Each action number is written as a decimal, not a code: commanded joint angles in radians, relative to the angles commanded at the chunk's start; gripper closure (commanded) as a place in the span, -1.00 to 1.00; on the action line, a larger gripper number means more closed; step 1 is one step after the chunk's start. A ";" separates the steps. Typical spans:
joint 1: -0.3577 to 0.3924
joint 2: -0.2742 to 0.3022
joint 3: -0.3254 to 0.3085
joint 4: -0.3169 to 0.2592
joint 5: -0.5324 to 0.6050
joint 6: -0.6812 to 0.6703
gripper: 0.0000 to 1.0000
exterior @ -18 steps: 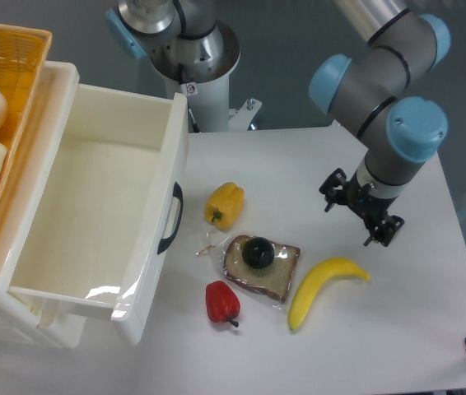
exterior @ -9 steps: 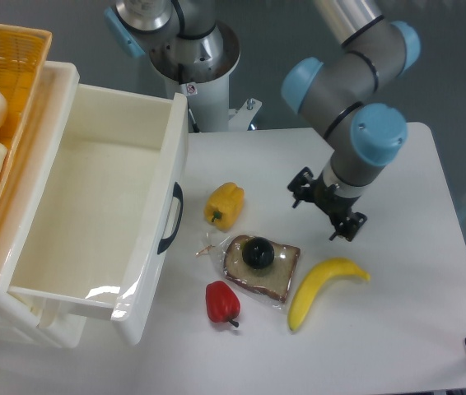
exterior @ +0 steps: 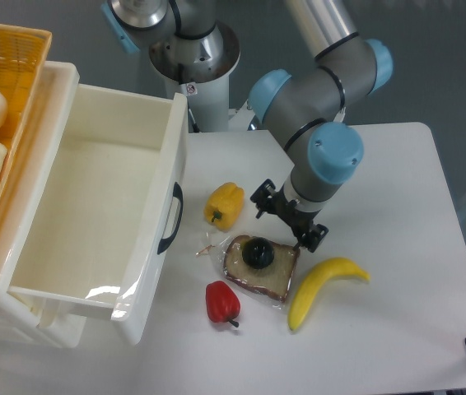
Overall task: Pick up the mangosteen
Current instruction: 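Move the open gripper over the dark mangosteen on the bread bag, then lower the gripper around the mangosteen and close on it, then lift the gripped mangosteen up off the bread bag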
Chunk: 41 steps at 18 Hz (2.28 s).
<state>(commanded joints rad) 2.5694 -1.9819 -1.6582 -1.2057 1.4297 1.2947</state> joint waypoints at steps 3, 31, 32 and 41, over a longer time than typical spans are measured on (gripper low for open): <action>-0.015 -0.024 0.000 0.037 0.002 -0.026 -1.00; -0.037 -0.074 0.032 0.077 0.018 -0.078 0.75; -0.031 -0.074 0.044 0.075 0.018 -0.077 0.75; 0.087 -0.009 0.133 0.043 0.021 0.014 0.89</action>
<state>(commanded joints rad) 2.6567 -1.9912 -1.5248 -1.1627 1.4511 1.3084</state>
